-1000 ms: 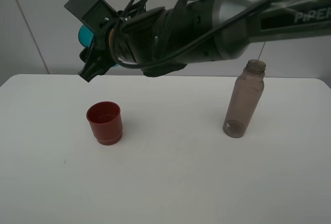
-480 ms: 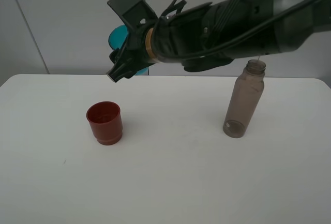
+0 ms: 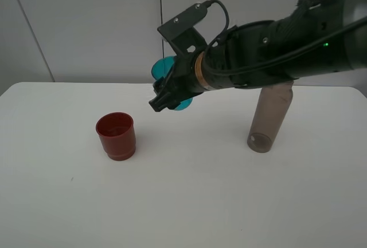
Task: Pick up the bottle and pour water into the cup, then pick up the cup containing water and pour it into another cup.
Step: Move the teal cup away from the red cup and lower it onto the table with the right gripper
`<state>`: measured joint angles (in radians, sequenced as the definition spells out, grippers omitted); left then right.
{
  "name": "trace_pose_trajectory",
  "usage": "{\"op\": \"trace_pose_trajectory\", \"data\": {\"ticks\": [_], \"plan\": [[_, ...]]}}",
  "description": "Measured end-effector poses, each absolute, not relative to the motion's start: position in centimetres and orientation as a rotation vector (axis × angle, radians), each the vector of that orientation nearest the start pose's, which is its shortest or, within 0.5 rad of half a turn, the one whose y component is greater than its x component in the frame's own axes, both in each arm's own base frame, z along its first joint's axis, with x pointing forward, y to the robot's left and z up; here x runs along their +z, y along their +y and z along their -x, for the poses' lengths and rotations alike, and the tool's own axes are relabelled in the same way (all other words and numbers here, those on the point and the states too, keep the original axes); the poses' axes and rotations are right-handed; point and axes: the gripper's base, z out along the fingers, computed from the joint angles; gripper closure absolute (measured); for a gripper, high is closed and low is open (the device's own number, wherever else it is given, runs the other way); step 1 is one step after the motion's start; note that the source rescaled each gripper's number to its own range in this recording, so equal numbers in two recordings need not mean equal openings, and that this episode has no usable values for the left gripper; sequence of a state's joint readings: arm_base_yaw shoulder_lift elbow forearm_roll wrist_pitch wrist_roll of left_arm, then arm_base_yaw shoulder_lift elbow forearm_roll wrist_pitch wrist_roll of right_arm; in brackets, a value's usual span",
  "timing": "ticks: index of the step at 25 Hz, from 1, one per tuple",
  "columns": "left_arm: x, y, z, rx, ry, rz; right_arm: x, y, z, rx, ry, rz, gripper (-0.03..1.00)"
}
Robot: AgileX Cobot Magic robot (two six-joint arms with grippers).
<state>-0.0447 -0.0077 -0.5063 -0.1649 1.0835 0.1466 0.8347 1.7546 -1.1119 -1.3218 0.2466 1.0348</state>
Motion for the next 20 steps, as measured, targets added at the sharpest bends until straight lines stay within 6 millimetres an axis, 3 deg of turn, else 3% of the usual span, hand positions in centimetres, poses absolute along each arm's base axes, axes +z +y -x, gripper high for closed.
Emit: {"op": "trace_pose_trajectory", "data": {"ticks": [8, 20], "plan": [[27.8, -1.3, 0.9, -0.134, 2.034, -0.206, 20.7, 25.8, -27.3, 0.172, 1.983, 1.094, 0.88], [27.8, -1.3, 0.9, -0.134, 2.034, -0.206, 20.6, 25.9, -26.9, 0.259, 1.956, 1.119, 0.88]]}}
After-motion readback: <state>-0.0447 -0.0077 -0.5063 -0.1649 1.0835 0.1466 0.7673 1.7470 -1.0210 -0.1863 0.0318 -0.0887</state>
